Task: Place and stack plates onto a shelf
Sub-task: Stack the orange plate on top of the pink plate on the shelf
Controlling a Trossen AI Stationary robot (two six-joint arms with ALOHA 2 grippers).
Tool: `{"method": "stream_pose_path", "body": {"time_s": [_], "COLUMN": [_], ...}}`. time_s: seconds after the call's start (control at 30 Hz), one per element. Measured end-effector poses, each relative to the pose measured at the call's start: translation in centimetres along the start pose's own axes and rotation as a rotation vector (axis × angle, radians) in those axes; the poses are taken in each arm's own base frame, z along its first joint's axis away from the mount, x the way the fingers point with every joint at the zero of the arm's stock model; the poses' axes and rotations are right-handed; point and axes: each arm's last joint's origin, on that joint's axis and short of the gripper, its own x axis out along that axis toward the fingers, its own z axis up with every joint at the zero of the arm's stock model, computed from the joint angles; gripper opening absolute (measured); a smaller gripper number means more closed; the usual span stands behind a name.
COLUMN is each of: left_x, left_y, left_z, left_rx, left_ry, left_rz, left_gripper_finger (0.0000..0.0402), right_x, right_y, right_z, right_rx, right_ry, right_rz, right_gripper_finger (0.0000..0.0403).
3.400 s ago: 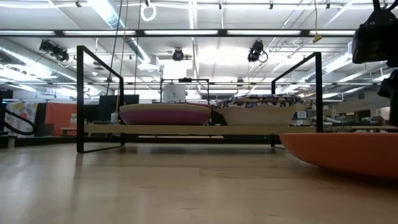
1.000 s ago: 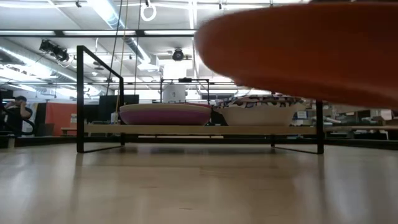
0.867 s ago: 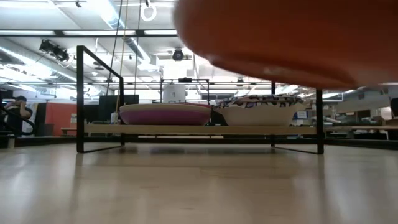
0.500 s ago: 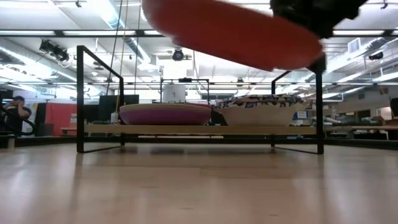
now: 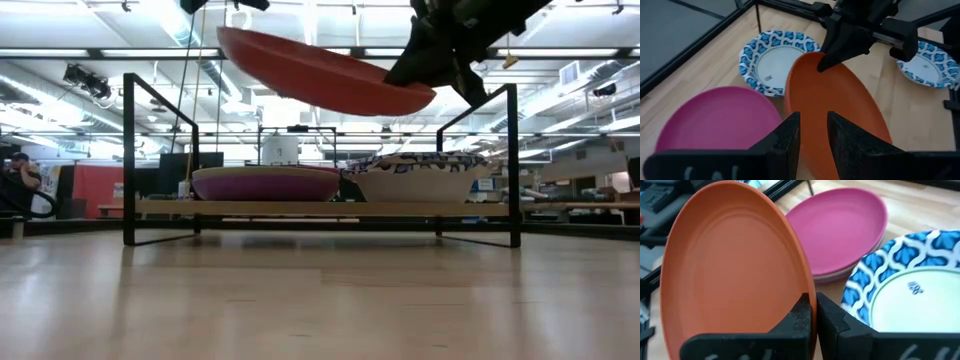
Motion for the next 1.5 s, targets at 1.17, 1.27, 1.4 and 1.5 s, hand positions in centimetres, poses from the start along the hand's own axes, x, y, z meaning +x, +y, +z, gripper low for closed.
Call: {"method": "stream_pose_path", "body": {"time_s": [1.17,1.27,1.4,1.5], "left_x": [1.5,1.5,1.5,1.5], "left_y": [3.0,3.0,3.0,3.1], "left_z": [0.7,0.7,0.7,0.7], "left_rx": [-0.023,-0.023,-0.023,-0.023], "left_ry": [0.048,0.049,0.049,0.049], "left_rz": [0.134,0.134,0.135,0.146], "left_gripper_finger": [0.0103,0.0095,0.0067,0.0041], "right_x": [0.8,0.8,0.8,0.8], "right_y": [-0.2,-0.2,-0.2,-0.2], "right_z": [2.1,2.2,2.2,2.3], "right_rx": [0.01,0.013,0.015,0.018], "right_ry": [-0.139,-0.141,-0.143,-0.144], "right_rz": [0.019,0.019,0.019,0.021], "right_gripper_finger": [0.0017,0.0017,0.0017,0.0019]}}
